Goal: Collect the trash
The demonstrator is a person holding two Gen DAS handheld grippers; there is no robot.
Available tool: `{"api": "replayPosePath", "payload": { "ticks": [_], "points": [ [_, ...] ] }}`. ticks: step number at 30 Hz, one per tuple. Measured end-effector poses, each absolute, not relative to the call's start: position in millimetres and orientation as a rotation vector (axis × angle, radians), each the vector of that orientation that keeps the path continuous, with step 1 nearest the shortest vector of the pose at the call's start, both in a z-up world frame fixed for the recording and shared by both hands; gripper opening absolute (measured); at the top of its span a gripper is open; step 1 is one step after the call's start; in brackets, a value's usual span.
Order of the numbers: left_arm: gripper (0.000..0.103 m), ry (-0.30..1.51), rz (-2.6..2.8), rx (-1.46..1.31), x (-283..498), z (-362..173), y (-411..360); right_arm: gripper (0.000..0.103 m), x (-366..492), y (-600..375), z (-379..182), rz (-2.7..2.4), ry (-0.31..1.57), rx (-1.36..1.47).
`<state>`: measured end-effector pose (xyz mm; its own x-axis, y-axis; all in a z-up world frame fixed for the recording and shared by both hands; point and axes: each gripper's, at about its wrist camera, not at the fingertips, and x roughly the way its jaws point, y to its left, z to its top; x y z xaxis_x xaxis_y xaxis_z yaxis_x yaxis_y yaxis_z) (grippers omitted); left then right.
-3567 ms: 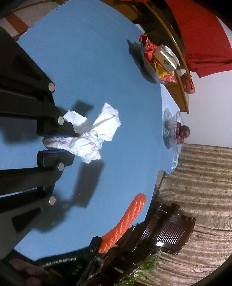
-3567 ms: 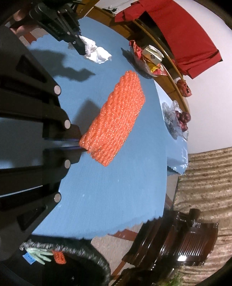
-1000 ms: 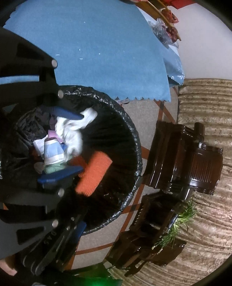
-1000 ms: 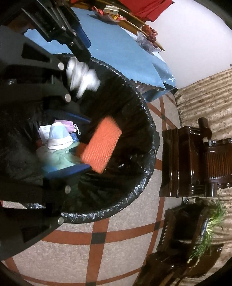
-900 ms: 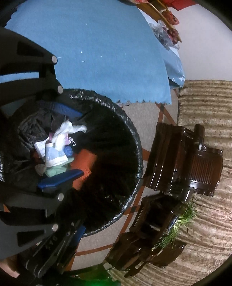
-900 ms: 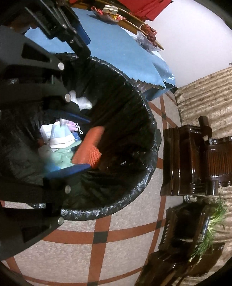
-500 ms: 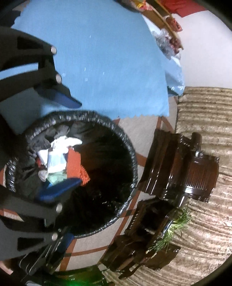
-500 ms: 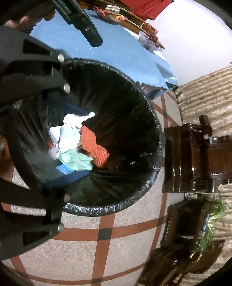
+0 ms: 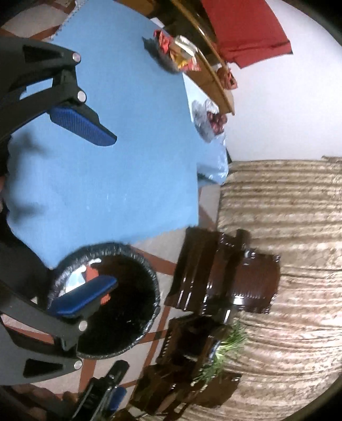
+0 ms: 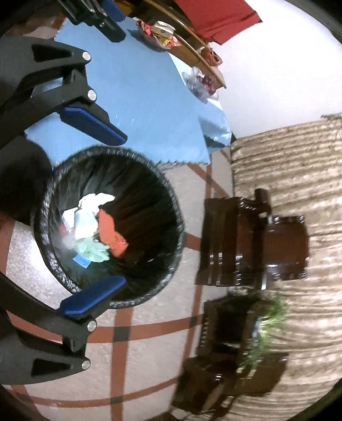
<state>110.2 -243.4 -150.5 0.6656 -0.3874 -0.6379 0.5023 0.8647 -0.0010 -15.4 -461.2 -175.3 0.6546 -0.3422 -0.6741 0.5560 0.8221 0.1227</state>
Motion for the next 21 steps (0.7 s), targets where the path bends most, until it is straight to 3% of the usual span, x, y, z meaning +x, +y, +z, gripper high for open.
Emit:
{"api": "replayPosePath", "payload": {
  "ticks": [21],
  "points": [
    [0.097, 0.363, -0.043, 0.04, 32.0, -10.9, -11.4, 0.098, -46.6, -265.9, -20.9, -0.359, 0.419, 0.139]
  ]
}}
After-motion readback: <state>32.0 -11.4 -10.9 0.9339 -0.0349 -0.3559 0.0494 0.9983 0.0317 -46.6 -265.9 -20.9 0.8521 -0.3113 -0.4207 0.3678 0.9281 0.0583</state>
